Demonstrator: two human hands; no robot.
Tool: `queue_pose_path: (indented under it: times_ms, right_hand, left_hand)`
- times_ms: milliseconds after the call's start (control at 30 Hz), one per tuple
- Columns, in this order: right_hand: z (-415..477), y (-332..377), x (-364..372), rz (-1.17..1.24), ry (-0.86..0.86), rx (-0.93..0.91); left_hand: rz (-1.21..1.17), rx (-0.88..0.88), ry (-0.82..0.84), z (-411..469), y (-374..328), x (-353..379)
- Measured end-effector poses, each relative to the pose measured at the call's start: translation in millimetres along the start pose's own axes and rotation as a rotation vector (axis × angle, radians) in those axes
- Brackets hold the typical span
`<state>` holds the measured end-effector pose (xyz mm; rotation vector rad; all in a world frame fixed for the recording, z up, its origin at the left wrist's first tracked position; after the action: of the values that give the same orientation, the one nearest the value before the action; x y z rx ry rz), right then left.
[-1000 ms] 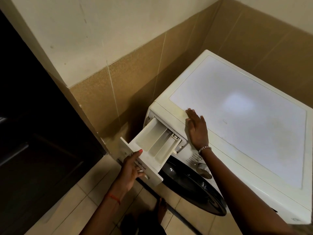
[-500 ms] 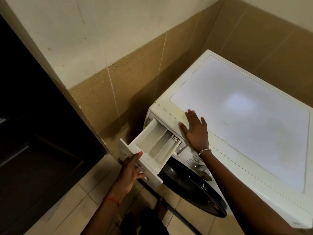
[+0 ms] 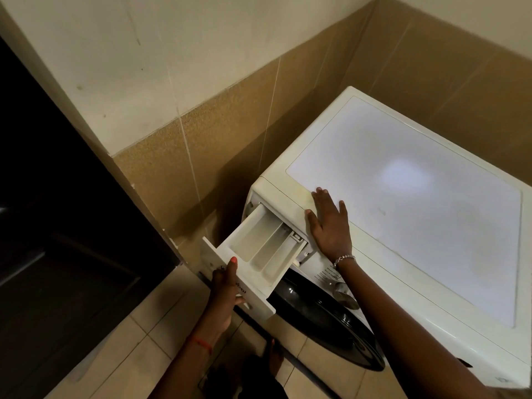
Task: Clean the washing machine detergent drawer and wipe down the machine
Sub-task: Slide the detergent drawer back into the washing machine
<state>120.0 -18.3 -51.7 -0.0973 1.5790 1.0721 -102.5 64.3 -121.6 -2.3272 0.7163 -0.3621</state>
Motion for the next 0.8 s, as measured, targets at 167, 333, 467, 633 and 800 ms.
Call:
queue_pose_path:
  times_ms: [167, 333, 467, 633, 800]
  right_hand:
    - [-0.6, 2.1, -1.0, 0.002, -0.011, -0.003]
    - [-0.4, 3.3, -0.2, -0.001, -0.012, 0.000]
    - [0.1, 2.0, -0.1, 0.009, -0.001, 0.005]
    - [0.1, 2.2, -0.9, 0.000, -0.001, 0.003]
    - [-1.3, 4.6, -0.5, -0.033, 0.004, -0.002]
  left_hand:
    - [0.024, -0.018, -0.064, 5.8, 3.4, 1.7]
    - [0.064, -0.012, -0.107, 3.9, 1.3, 5.1]
    - [0.090, 0.015, -0.116, 4.2, 3.9, 3.2]
    - [0.083, 0.004, -0.137, 3.9, 4.4, 6.6]
    - [0.069, 0.002, -0.146, 6.7, 6.2, 6.1]
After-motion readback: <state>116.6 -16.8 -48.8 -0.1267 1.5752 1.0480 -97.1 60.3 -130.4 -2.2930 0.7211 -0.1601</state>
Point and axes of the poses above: each hand's wrist, its own z-axis towards the middle knuckle, its own x-axis out of the palm, y = z × x, the point moved 5 cm from there along z, towards the middle knuckle, and after that the axes turned 13 degrees about z, right-handed, at the moved point
